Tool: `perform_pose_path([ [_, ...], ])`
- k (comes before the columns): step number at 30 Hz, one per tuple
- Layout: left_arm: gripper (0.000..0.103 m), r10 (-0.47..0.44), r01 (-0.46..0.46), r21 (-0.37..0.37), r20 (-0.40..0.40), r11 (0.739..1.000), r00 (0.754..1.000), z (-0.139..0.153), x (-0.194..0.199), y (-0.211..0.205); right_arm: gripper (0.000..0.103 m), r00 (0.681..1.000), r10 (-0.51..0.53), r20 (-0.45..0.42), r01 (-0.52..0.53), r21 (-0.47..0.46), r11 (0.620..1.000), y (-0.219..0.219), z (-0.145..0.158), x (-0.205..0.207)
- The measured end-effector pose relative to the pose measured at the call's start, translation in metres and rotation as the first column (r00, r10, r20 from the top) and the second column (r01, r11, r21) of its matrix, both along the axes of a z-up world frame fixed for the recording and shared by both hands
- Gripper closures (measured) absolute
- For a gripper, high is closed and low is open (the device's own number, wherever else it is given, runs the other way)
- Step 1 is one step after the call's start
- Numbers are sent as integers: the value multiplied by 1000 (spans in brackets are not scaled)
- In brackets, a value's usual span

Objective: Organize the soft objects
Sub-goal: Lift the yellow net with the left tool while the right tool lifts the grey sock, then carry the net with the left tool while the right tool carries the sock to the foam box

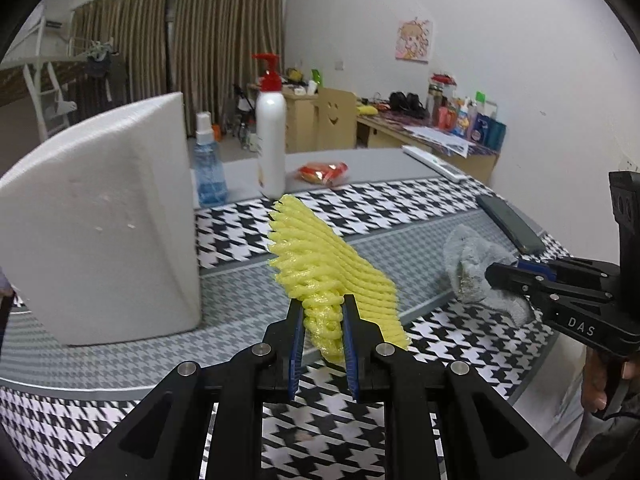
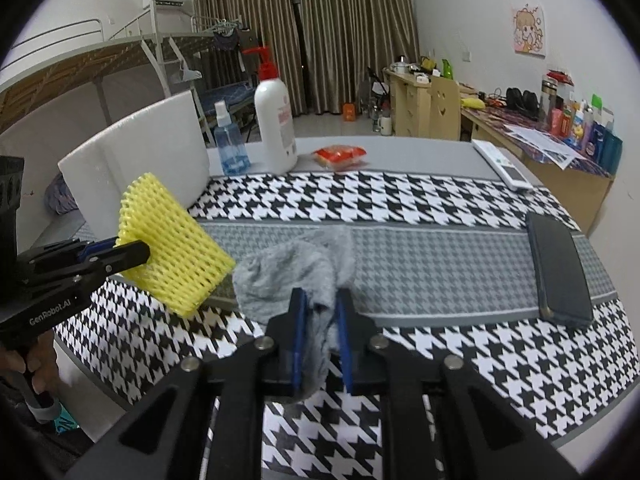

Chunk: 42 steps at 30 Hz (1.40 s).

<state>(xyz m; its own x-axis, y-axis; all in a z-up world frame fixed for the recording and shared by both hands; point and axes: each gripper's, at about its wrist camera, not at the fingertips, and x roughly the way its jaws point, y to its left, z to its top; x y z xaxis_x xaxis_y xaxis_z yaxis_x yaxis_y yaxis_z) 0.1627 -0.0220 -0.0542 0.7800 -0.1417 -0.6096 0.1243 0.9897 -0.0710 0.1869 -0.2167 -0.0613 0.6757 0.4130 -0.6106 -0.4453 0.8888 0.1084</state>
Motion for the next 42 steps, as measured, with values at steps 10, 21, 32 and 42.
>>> perform_pose_path([
  [10,84,44,-46,18,76,999,996,23,-6,16,84,998,13,58,-16,46,999,6,21,0],
  [21,84,87,-93,43,139,995,987,45,-7,27,84,996,21,89,-29,92,995,15,43,1],
  [32,84,95,-108,63,186,992,978,62,-5,34,84,991,27,132,-44,130,991,24,68,4],
  [42,84,106,-124,65,233,990,967,78,-8,43,84,986,38,163,-64,157,986,35,86,2],
])
